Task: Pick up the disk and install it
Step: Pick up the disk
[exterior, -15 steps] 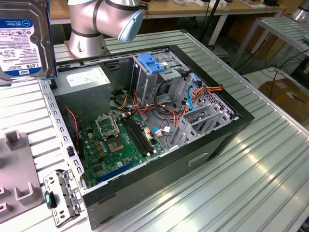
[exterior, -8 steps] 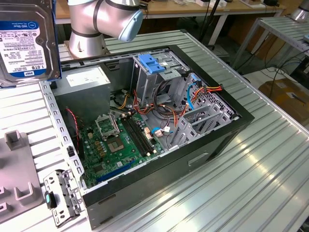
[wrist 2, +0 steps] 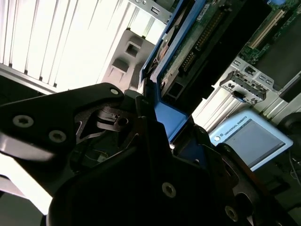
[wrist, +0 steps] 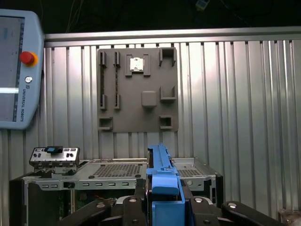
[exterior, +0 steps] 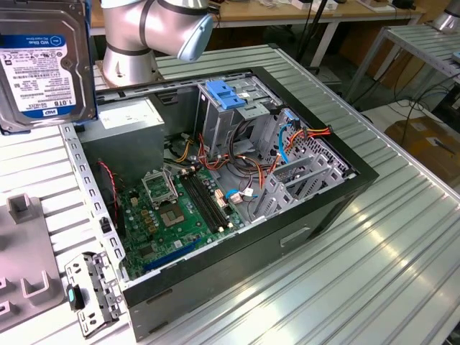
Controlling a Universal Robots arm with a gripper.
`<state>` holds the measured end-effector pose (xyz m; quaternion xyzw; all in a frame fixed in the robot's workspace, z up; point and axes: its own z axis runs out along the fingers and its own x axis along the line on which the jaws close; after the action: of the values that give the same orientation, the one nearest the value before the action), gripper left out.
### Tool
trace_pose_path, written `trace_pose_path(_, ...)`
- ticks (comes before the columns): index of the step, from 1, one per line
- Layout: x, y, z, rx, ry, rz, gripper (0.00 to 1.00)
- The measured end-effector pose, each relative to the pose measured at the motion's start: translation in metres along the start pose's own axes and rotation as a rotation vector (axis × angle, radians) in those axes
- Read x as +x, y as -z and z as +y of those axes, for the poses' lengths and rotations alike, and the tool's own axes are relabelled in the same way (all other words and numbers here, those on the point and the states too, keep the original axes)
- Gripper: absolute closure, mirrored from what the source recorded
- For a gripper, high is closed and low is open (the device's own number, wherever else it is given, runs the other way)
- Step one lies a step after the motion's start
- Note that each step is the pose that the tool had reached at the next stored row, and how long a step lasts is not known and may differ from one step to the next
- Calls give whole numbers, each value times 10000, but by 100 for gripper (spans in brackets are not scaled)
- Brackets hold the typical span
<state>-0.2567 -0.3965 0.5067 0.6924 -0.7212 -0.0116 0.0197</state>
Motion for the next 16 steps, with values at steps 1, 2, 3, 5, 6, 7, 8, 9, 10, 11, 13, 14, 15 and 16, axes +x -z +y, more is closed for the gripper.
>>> trace_pose_path(1,0,1,-26,0,0,0,63)
trace_pose_path(2,-2,2,-68,1,0,0,63)
trace_pose_path(3,-3,4,-113,0,1,0,63)
trace_pose_path(5,-6,8,-198,-1,0,1,63)
trace_pose_path(6,-7,9,-229,-1,0,0,63)
trace_pose_path(7,-9,12,-283,-1,1,0,63)
trace_pose_path(8,-10,13,-318,-1,0,0,63)
trace_pose_path(9,-11,14,-351,-1,1,-1,63)
trace_pose_path(10,-12,16,-391,-2,0,0,63)
trace_pose_path(11,-14,18,-429,-4,0,1,63)
trace_pose_path(13,-16,22,-504,-4,1,1,63)
trace_pose_path(14,-18,23,-544,-4,1,-1,63)
trace_pose_path(15,-19,24,-574,-3,1,0,63)
trace_pose_path(16,-20,26,-607,-4,0,-1,63)
